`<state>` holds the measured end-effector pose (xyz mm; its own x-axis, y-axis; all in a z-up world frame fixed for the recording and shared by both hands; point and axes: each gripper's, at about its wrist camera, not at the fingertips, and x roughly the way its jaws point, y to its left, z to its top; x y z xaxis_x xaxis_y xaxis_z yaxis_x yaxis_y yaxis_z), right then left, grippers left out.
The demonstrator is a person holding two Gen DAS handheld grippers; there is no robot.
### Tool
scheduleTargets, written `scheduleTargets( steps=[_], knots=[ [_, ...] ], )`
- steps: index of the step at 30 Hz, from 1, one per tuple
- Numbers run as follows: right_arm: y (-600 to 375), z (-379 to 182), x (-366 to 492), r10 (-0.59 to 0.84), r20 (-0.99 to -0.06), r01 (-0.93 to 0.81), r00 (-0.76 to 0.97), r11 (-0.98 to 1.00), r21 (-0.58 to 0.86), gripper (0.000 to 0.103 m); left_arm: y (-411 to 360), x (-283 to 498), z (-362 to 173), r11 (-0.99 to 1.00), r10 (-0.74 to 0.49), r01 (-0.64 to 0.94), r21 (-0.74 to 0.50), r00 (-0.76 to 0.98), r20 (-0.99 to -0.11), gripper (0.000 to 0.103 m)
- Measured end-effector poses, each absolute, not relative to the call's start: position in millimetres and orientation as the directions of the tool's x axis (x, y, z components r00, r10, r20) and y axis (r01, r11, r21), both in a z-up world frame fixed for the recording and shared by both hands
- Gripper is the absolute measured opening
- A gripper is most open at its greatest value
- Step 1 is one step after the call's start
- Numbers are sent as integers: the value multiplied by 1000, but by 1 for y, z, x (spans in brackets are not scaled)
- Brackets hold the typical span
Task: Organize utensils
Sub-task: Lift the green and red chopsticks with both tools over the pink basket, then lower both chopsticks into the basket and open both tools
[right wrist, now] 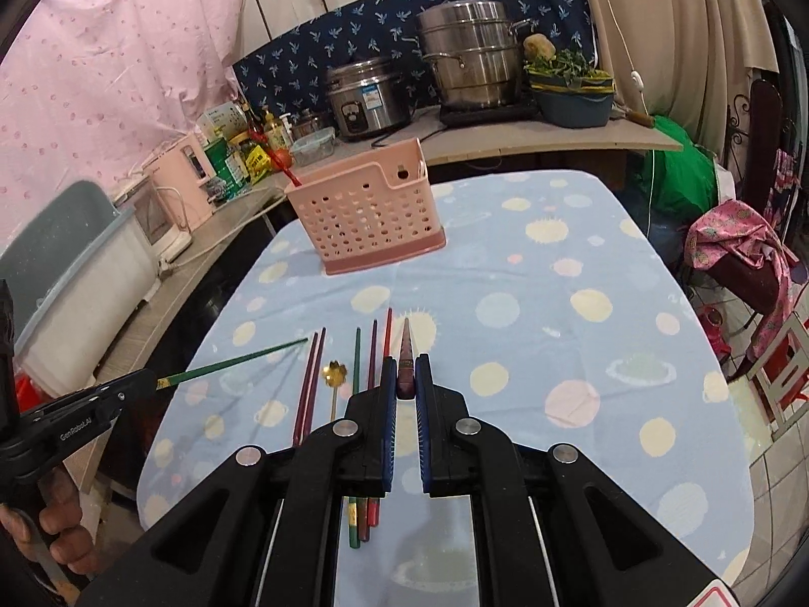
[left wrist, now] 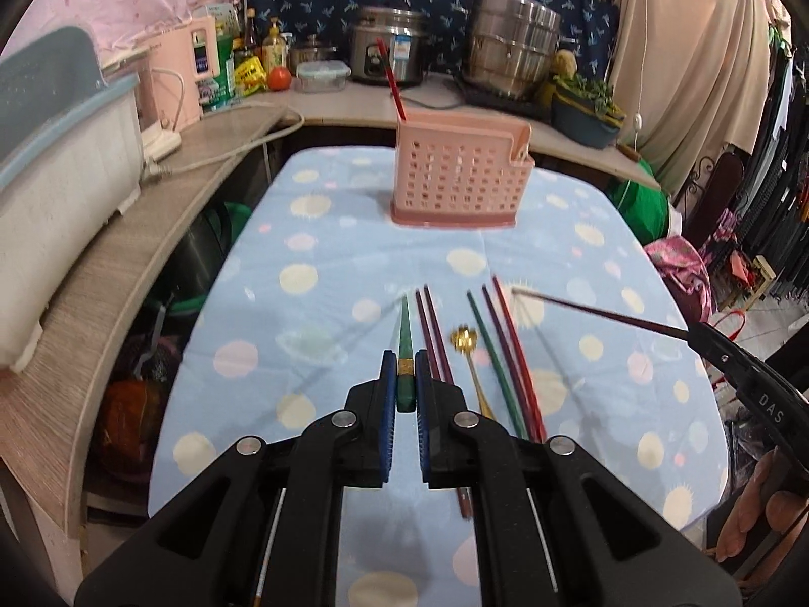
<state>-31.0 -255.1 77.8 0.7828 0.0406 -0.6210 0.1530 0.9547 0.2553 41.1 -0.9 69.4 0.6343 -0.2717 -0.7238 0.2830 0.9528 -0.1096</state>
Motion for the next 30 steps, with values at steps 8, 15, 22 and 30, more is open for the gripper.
scheduleTargets(
  steps=[8, 15, 22, 30],
  knots=[
    [-268, 115, -13, 32, -553, 144, 832, 952, 272, 7, -1, 71, 113, 954, -287, 269, -131, 700, -654, 7],
    [-284, 137, 5, 14, -504, 153, 863, 945, 288, 7, -6, 95, 146, 955, -291, 265, -133, 750, -594, 7],
    [-297, 157, 29, 25, -456, 142, 890, 934, 328, 7, -11, 123, 184, 950, -313, 270, -160, 790, -527, 7],
    [-313, 199, 74, 32, -355, 114, 934, 917, 383, 7, -32, 159, 237, 946, -323, 281, -161, 848, -420, 7]
  ],
)
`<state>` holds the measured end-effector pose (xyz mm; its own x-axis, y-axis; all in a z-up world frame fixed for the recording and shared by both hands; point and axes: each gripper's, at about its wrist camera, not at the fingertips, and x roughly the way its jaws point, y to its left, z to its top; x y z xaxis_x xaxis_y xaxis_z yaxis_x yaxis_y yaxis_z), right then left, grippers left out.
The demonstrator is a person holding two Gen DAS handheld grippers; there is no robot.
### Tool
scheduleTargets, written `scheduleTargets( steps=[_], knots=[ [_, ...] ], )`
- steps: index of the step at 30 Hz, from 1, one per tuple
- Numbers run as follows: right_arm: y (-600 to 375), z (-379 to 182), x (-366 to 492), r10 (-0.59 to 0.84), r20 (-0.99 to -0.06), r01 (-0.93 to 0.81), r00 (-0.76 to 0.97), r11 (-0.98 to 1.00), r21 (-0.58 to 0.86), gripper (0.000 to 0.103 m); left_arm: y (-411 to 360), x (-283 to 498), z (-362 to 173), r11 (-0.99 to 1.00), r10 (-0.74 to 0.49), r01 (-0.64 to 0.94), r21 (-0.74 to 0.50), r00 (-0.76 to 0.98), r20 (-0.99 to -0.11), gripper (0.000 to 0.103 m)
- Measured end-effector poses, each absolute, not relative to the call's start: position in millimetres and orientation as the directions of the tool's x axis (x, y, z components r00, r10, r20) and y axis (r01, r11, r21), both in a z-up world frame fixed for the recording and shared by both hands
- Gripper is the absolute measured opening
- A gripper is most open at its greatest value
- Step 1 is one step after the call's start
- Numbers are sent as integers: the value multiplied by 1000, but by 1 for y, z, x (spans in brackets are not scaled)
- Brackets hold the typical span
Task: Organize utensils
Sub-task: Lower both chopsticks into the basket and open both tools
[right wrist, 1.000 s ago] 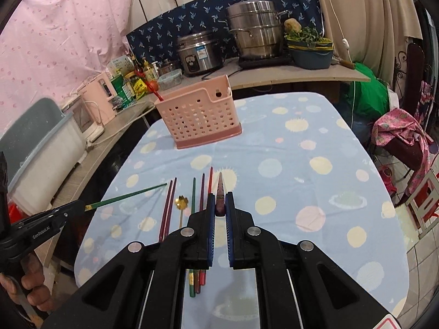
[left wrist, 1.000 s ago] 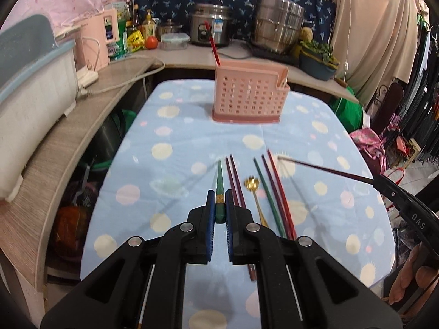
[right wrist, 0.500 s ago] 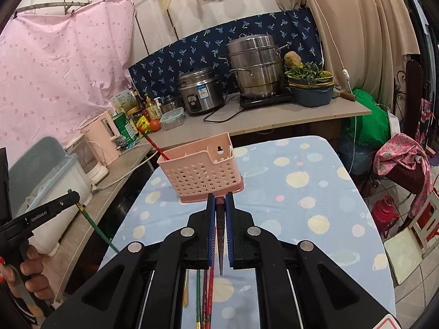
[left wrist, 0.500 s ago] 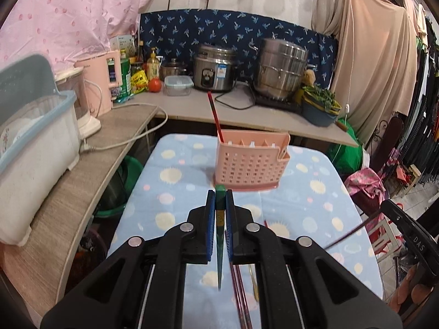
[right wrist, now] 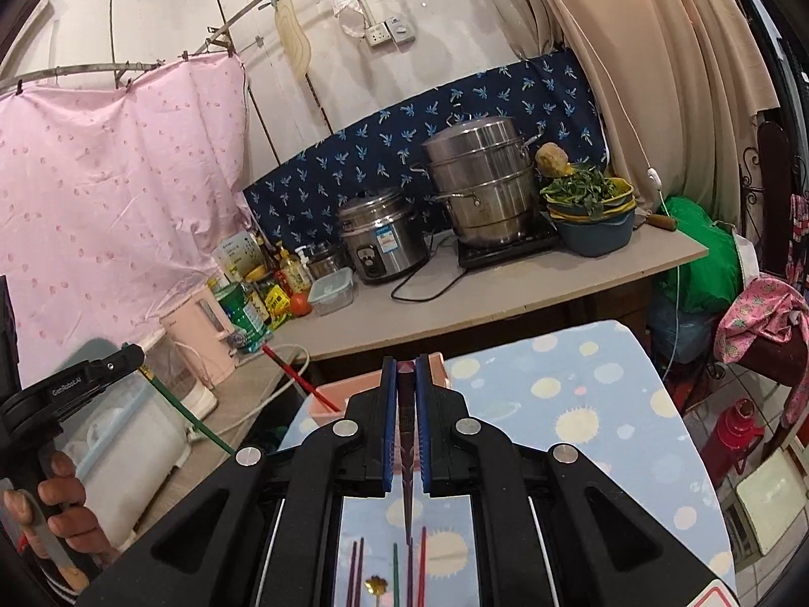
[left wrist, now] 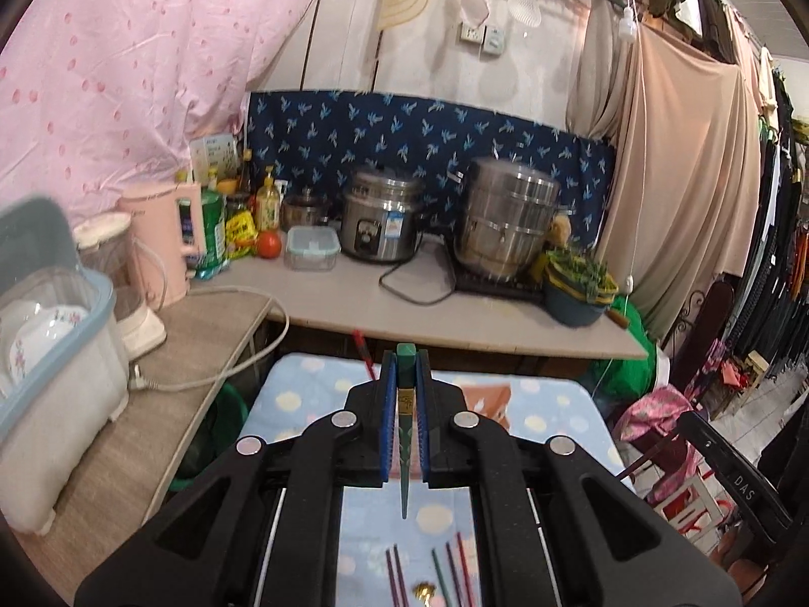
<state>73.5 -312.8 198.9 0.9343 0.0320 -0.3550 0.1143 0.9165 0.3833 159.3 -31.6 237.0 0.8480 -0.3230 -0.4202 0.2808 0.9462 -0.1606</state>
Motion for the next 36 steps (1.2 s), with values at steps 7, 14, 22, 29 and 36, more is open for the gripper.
scheduleTargets(
  steps=[7, 14, 22, 29, 36],
  knots=[
    [-319, 242, 117, 27, -248, 74, 968, 918, 390, 7, -50, 191, 270, 951, -307, 274, -143, 888, -341, 7],
    [-321, 252, 164, 33, -216, 57, 976, 916, 397, 7, -64, 229, 274, 961, -274, 252, -109, 910, -311, 7],
    [-316, 216, 211, 52, -298, 67, 953, 924, 377, 7, -68, 269, 236, 961, -277, 248, -126, 886, -373, 7],
    [-307, 183, 235, 68, -365, 78, 929, 926, 370, 7, -75, 289, 203, 962, -275, 243, -128, 859, -431, 7],
    [-303, 157, 247, 75, -416, 89, 906, 928, 361, 7, -79, 301, 180, 962, -272, 239, -130, 835, -478, 7]
  ],
)
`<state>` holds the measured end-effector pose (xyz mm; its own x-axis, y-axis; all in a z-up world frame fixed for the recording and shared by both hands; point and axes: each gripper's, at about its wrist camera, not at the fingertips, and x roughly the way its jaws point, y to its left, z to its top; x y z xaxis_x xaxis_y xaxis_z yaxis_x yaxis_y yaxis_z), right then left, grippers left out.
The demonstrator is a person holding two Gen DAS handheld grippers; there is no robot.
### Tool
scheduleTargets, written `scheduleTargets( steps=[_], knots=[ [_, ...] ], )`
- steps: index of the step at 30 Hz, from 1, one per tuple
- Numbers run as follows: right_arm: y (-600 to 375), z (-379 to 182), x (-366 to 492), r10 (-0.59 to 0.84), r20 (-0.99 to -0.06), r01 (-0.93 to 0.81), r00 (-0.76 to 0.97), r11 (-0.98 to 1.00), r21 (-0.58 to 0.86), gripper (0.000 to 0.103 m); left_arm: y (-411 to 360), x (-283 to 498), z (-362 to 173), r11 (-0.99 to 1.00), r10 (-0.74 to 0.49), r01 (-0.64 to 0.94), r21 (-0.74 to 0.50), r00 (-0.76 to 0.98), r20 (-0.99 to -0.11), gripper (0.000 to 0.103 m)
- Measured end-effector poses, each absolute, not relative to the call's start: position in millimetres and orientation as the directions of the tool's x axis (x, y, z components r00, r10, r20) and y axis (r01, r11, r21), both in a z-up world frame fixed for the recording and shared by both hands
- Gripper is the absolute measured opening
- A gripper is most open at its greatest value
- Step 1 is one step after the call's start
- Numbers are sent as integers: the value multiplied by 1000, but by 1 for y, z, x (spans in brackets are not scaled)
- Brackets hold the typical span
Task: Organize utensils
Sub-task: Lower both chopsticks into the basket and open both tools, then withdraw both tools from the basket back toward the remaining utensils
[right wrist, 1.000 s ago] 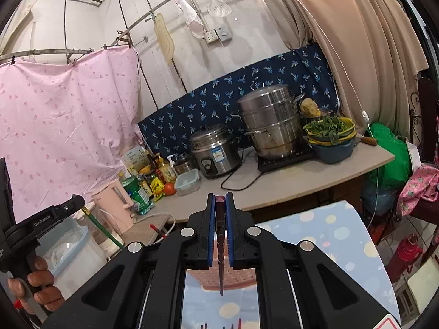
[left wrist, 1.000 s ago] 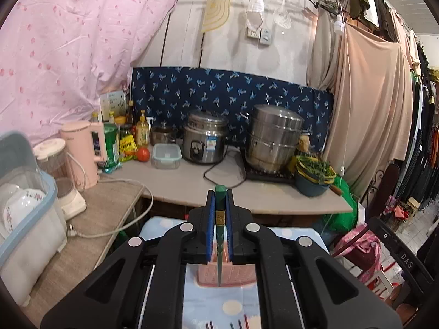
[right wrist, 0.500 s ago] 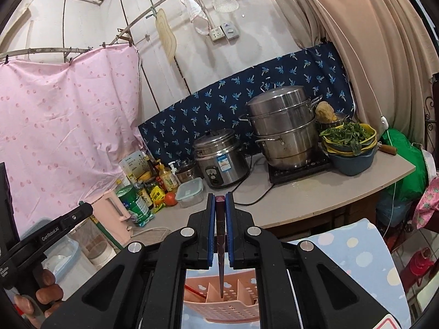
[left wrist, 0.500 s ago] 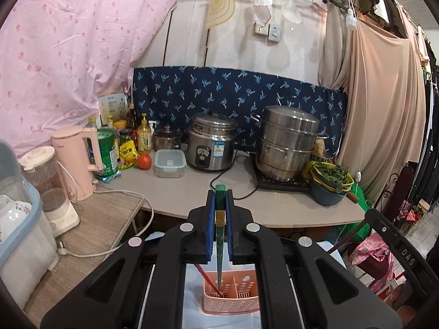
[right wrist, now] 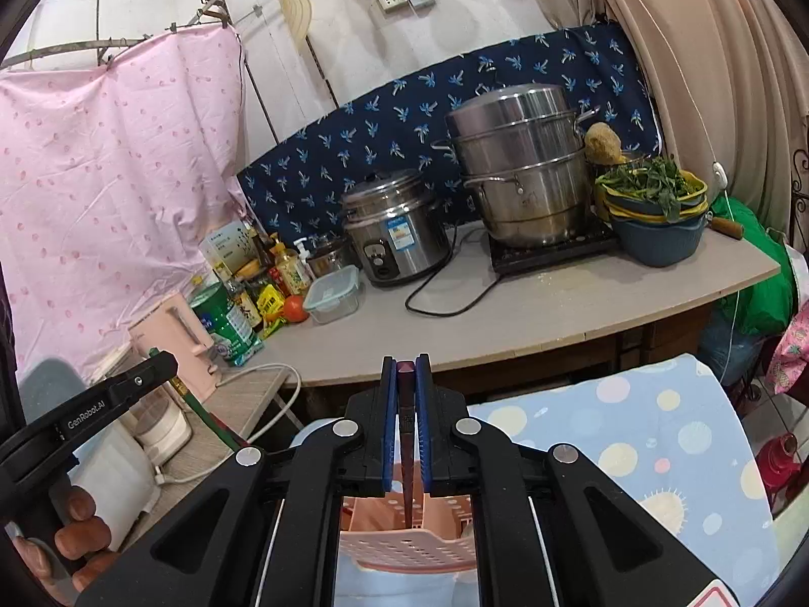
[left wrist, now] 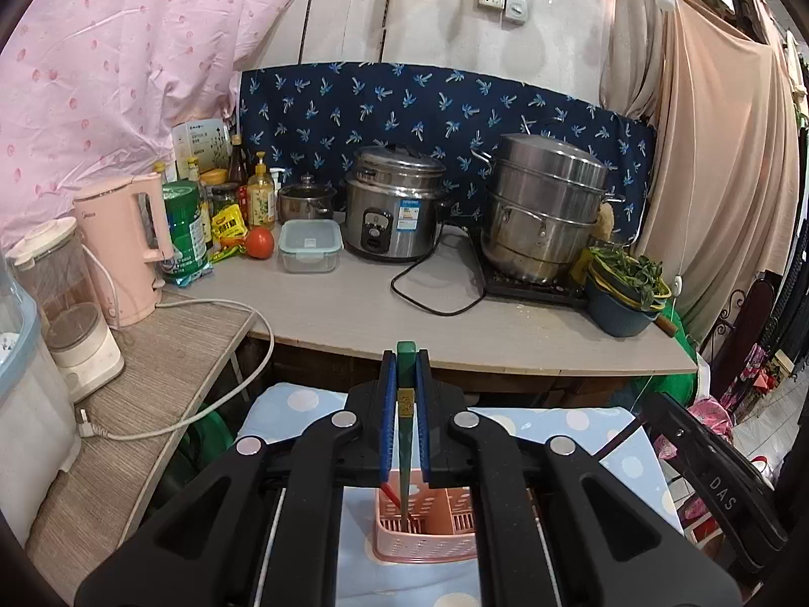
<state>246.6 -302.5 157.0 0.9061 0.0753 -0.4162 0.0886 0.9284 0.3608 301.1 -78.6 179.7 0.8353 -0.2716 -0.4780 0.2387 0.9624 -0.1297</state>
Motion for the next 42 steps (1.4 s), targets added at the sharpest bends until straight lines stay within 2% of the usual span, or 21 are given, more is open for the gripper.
scheduleTargets(
  steps=[9, 10, 12, 13, 14, 16, 22, 26, 29, 35, 42],
  knots=[
    [-303, 140, 249, 61, -447, 117, 892, 926, 360, 9, -79, 305, 160, 967, -256, 223, -127, 815, -520, 8],
    [-302, 141, 248, 63, -450, 117, 891, 926, 360, 13, -80, 305, 159, 967, -253, 218, -128, 814, -523, 10],
    [-303, 141, 247, 61, -450, 121, 891, 924, 363, 13, -78, 304, 158, 968, -249, 214, -129, 814, -524, 23],
    [-304, 142, 246, 58, -446, 122, 893, 924, 364, 16, -78, 303, 158, 969, -245, 209, -128, 819, -519, 34],
    [-304, 143, 244, 53, -442, 125, 896, 923, 364, 21, -78, 301, 159, 971, -241, 206, -125, 823, -514, 37],
    [-304, 146, 238, 39, -425, 130, 904, 923, 361, 30, -77, 297, 162, 972, -236, 205, -117, 831, -504, 37],
    [-304, 158, 216, 39, -403, 122, 914, 923, 365, 32, -70, 284, 170, 971, -241, 207, -123, 830, -504, 39],
    [-300, 164, 192, 31, -403, 125, 915, 926, 356, 39, -67, 265, 173, 970, -241, 218, -105, 828, -506, 44],
    [-296, 160, 170, 46, -423, 121, 905, 925, 359, 40, -64, 245, 171, 971, -237, 225, -86, 825, -513, 53],
    [-285, 140, 120, 68, -468, 117, 881, 928, 355, 40, -52, 201, 151, 970, -234, 233, -73, 801, -551, 56],
    [-275, 97, 66, 84, -561, 137, 824, 930, 340, 40, -37, 153, 101, 974, -195, 223, -37, 748, -634, 57]
  ],
)
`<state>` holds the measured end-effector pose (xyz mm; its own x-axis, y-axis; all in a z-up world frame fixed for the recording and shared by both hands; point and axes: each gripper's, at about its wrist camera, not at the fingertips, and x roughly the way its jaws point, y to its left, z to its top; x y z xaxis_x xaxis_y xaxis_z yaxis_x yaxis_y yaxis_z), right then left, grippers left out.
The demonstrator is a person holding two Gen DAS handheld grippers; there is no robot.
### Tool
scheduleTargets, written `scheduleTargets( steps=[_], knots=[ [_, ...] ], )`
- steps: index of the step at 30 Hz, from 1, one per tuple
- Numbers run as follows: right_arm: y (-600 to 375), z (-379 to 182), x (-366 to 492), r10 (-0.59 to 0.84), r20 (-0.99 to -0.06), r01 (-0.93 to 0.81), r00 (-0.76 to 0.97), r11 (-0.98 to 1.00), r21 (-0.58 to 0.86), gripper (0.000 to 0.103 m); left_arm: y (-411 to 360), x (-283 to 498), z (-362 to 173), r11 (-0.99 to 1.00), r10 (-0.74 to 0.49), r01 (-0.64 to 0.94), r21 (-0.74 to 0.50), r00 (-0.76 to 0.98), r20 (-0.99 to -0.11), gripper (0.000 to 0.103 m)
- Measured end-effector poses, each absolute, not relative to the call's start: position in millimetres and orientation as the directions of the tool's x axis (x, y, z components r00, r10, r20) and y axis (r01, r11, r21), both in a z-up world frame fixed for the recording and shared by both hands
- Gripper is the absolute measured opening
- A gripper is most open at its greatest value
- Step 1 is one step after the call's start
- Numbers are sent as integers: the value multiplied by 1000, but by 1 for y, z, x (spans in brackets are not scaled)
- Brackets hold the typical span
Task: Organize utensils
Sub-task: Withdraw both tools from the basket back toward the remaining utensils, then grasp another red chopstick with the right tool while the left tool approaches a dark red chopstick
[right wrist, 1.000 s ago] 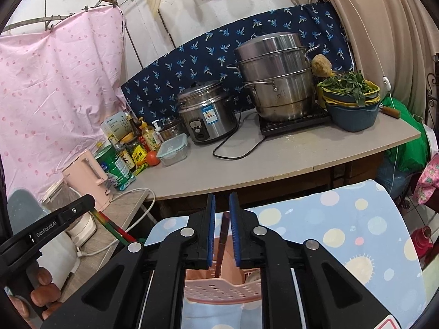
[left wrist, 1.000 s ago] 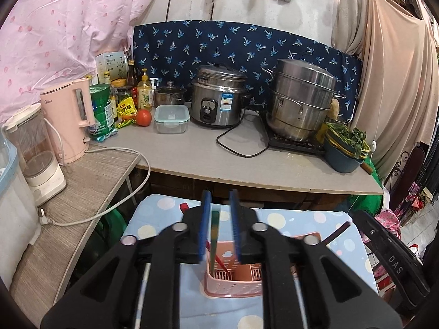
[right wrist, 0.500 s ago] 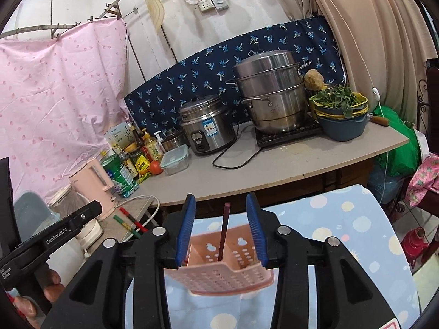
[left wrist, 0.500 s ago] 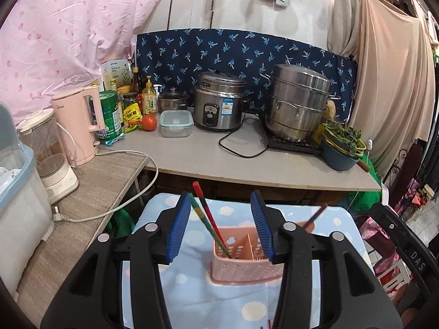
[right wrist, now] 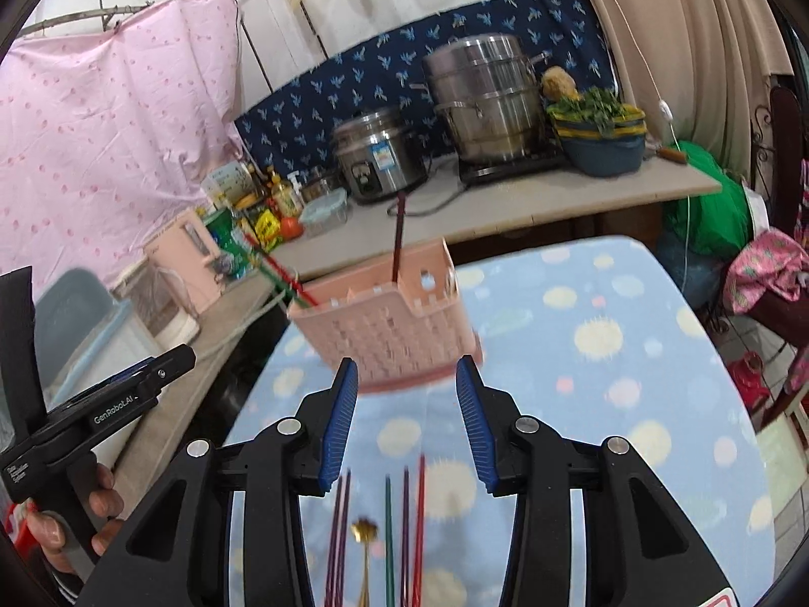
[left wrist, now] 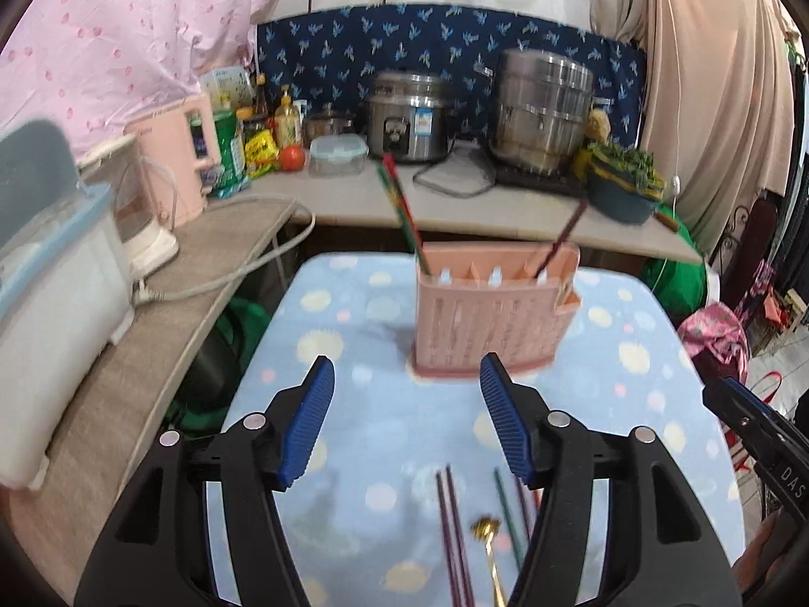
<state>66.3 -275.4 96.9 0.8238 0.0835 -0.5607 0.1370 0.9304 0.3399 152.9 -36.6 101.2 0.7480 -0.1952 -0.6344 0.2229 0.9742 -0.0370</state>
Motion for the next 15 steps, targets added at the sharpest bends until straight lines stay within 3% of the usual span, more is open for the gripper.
scheduleTargets(
  steps=[15],
  knots=[
    [-234, -11, -12, 104, -748, 133, 656, 959, 249, 40, -12, 78, 6, 977, -133, 213, 2, 619, -774, 57]
  ],
)
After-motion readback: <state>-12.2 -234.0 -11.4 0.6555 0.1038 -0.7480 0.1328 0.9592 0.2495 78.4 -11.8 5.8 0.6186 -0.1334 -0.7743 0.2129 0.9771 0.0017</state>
